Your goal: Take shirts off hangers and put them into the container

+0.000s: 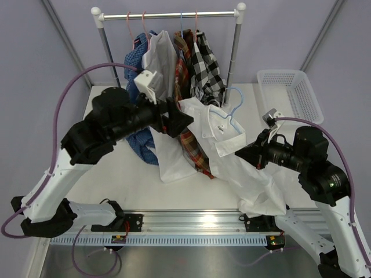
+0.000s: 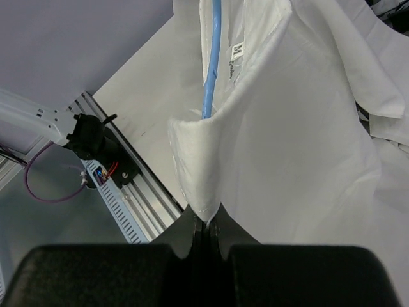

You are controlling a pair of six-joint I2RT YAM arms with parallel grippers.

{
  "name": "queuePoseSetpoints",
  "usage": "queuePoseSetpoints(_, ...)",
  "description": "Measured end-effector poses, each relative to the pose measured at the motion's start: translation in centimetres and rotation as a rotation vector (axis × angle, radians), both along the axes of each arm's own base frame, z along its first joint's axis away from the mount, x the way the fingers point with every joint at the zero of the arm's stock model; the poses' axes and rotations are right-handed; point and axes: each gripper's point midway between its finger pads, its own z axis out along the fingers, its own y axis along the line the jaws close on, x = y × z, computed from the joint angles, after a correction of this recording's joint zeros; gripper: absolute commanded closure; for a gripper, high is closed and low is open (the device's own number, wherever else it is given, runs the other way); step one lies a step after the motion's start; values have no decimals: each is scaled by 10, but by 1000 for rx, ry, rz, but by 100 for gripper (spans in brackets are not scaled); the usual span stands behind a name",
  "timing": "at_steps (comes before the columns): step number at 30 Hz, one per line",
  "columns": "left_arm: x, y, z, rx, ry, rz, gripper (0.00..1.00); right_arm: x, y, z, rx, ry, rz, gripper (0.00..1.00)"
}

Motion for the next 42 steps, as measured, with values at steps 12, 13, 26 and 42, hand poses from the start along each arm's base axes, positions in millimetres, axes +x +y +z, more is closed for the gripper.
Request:
queuePoseSetpoints(12,16,-129,-9,53,-93,17,28,7,-2,-6,-5,-16,-30,100)
queuePoseSetpoints(13,19,-135,-9,51,-103,28,28,7,-3,-7,-6,-17,-32,100)
queuePoseSetpoints(26,32,-181,-25,86,-172,41,40,9,-6,-9,-16,-22,-52,100)
queuePoseSetpoints(42,44,-190,-31,150,-265,90,100,21,-17,-13,-50,-32,-143,30)
